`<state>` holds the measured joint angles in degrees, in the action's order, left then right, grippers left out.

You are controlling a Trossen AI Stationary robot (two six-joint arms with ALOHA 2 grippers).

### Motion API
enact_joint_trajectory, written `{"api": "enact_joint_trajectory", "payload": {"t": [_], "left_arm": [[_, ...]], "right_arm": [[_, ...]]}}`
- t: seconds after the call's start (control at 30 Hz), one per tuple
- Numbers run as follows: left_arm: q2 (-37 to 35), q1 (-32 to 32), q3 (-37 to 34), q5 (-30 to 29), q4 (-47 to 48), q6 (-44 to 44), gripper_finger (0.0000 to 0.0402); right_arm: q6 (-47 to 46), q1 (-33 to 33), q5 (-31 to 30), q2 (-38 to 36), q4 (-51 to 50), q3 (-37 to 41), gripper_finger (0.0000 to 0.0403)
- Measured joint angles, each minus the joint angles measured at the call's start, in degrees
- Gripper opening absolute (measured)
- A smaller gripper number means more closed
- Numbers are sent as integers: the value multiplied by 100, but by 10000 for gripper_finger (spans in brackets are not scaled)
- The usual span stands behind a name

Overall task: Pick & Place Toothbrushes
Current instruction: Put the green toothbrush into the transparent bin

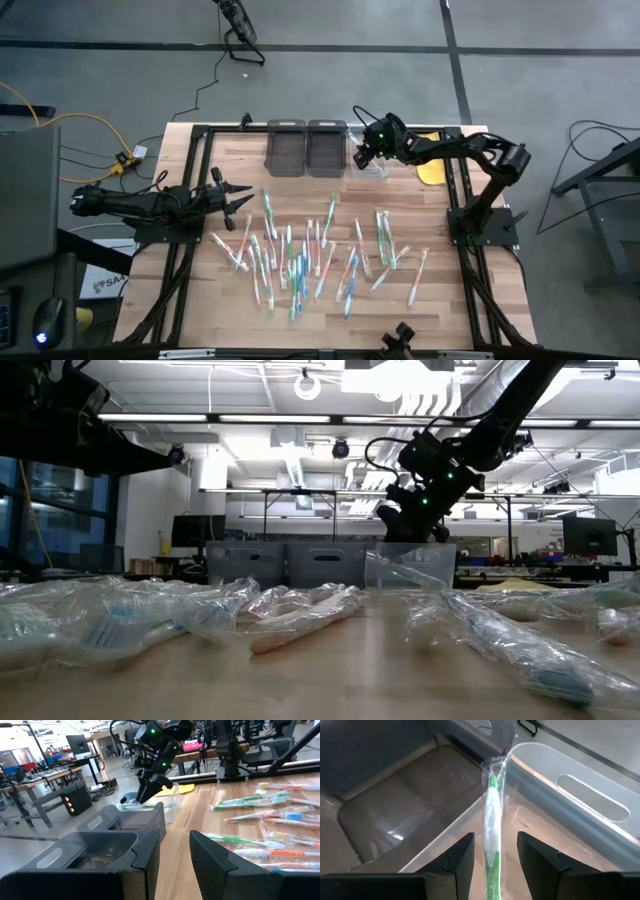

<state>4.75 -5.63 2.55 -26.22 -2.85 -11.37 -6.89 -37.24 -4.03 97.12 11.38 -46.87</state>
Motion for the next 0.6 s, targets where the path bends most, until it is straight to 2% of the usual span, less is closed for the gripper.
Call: {"api": "enact_joint_trajectory", "payload": {"t": [0.4, 0.6], "left_arm": [[0, 0, 9, 17, -4, 266, 101], [1, 0, 11, 15, -7, 268, 101]], "right_arm": [[-80, 8, 133, 0, -41, 0, 135], [-184, 10, 143, 62, -55, -1, 97]]}}
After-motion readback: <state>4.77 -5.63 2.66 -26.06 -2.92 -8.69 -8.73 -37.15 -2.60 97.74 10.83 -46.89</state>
